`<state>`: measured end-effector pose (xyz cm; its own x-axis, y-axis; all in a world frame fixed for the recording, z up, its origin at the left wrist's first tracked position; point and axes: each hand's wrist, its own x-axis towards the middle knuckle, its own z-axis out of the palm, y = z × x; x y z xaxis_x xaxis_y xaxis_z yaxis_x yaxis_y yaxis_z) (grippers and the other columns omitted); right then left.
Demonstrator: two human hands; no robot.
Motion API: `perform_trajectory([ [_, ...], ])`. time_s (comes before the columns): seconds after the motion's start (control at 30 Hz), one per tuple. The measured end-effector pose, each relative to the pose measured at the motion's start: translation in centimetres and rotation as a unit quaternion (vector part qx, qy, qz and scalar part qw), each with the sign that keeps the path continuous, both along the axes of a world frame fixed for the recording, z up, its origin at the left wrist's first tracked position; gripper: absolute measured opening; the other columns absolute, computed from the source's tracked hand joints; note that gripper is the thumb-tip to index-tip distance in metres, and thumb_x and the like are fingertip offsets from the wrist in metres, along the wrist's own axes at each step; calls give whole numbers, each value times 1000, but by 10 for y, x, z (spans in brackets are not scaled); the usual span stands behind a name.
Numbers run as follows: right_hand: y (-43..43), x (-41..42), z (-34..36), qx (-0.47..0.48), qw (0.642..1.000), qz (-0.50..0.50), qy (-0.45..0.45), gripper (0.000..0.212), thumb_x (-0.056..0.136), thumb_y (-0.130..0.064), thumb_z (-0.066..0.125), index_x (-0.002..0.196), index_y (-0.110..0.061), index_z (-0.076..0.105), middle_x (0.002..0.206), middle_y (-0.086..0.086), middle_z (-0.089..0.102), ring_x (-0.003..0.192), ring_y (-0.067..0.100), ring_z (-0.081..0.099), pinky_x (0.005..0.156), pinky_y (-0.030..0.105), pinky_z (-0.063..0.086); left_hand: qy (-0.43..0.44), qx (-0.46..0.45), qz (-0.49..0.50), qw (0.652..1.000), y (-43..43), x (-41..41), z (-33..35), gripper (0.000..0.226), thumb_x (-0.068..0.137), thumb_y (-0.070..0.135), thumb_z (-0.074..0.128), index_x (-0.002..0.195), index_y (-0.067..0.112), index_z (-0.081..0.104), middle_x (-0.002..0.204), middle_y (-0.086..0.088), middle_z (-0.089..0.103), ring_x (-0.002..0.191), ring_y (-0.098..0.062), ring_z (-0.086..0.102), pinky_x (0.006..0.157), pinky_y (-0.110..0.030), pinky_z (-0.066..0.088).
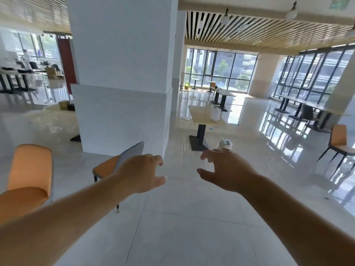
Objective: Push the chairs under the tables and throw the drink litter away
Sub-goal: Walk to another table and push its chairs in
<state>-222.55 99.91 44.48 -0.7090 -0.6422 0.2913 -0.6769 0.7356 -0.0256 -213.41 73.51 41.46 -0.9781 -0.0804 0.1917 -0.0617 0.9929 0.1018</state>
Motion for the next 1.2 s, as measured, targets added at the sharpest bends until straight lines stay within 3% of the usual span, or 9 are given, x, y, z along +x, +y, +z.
perform_trajectory([
  [0.17,-43,-119,-35,20,1000,23,-8,53,90,-76,50,124,-37,64,126,-10,67,120,17,56,98,41,49,-8,-12,16,1000,-38,-106,-32,59,82,72,53,128,35,57,95,13,59,80,-11,51,67,-30,38],
  [0.23,-67,-175,-50,17,999,40,-16,54,90,-75,51,126,-37,62,128,-10,66,122,17,56,98,40,50,-7,-18,32,999,-60,-152,-46,62,80,74,52,129,37,56,103,12,63,80,-10,50,63,-28,37],
  [0.3,-94,-233,-64,14,998,65,-21,58,90,-75,51,131,-36,59,130,-10,65,122,16,55,98,39,49,-11,-11,53,998,-85,-197,-58,66,78,76,52,132,38,53,121,11,64,88,-10,52,65,-26,38],
  [0.43,-152,-344,-82,19,992,115,-56,71,89,-75,54,147,-36,43,140,-8,58,128,18,51,103,38,47,-33,-4,122,992,-138,-277,-71,79,74,79,51,143,41,38,148,13,44,124,-17,47,92,-40,47],
  [0.67,-284,-493,-93,27,973,201,-106,84,86,-72,62,154,-35,31,149,-3,50,132,22,48,105,42,47,-38,33,220,974,-232,-379,-82,77,78,74,60,143,44,29,145,10,46,119,-18,51,88,-40,47],
  [0.93,-442,-620,-145,114,943,295,-99,96,83,-76,59,159,-42,13,162,-13,32,141,17,39,99,39,48,-57,58,255,964,-352,-484,-156,82,83,67,61,150,30,29,159,2,27,131,-25,45,100,-44,46],
  [1.1,-533,-710,-174,165,935,296,-107,94,83,-76,59,159,-41,15,162,-12,33,140,18,42,99,37,47,-69,110,270,954,-438,-558,-211,83,83,68,63,149,34,27,168,4,14,142,-22,35,98,-43,46],
  [1.2,-580,-756,-192,192,924,309,-114,93,83,-76,59,158,-41,15,161,-13,33,139,17,42,97,38,48,-93,124,282,947,-480,-594,-239,81,84,67,63,148,33,27,168,2,13,137,-23,41,92,-41,48],
])
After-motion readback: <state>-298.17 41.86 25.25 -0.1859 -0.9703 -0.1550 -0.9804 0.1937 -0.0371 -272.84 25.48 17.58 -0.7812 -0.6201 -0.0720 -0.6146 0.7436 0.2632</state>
